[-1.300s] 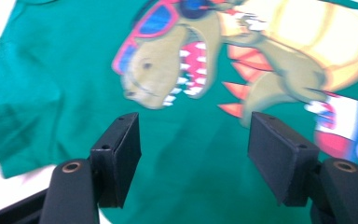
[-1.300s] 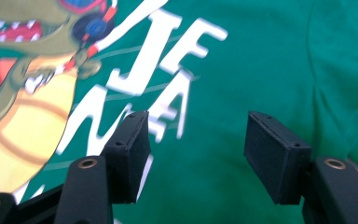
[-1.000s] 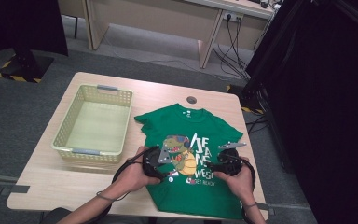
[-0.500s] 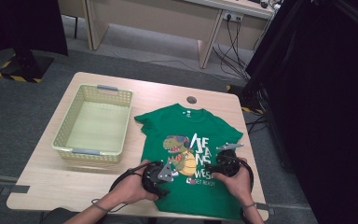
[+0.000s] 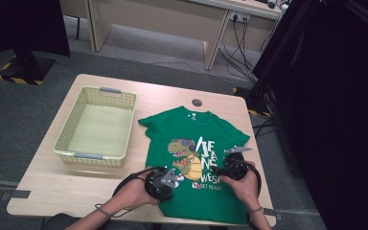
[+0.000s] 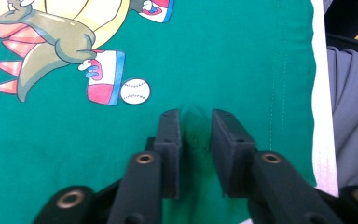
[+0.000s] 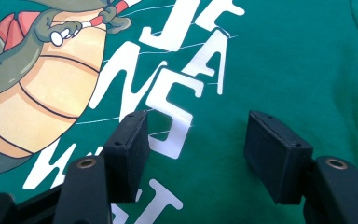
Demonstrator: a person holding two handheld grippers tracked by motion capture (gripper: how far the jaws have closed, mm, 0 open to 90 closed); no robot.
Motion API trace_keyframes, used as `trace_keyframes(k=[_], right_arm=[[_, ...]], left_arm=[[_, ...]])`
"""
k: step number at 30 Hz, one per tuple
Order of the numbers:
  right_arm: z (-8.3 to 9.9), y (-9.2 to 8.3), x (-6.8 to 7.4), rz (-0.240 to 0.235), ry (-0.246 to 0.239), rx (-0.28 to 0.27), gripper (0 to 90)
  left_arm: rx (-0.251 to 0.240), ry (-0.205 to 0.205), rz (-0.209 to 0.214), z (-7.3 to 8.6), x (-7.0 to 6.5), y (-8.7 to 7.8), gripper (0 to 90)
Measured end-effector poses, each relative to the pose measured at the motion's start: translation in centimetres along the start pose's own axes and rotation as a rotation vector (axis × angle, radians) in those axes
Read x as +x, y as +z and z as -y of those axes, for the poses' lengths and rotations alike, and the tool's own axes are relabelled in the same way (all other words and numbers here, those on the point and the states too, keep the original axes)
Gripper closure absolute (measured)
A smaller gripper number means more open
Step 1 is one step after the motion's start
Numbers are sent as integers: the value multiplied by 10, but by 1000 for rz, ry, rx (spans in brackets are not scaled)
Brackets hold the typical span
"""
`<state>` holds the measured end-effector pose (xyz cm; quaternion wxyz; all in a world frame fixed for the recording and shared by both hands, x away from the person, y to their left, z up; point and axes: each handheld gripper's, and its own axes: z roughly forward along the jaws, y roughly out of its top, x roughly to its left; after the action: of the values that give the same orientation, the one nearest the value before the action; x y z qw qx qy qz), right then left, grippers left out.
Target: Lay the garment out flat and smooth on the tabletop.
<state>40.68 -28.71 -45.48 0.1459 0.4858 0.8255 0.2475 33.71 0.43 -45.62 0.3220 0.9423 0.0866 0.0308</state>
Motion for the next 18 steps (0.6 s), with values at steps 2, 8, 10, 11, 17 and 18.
trace_keyframes(k=[2, 8, 10, 11, 17, 18], right_arm=[[0, 0, 0, 1, 1, 1, 400], [0, 0, -1, 7, 9, 2, 397], [0, 0, -1, 9, 14, 2, 397], [0, 0, -1, 10, 15, 1, 397], [0, 0, -2, 17, 22, 0, 397], [0, 0, -2, 19, 24, -1, 397]], left_arm=[[0, 1, 3, 1, -1, -1, 779], [-15, 1, -2, 1, -4, -7, 818], [-22, 2, -2, 2, -6, -9, 817], [-23, 3, -2, 2, -7, -10, 816], [-35, 14, -7, 2, -12, -18, 812], [-35, 15, -8, 2, -13, -20, 812]])
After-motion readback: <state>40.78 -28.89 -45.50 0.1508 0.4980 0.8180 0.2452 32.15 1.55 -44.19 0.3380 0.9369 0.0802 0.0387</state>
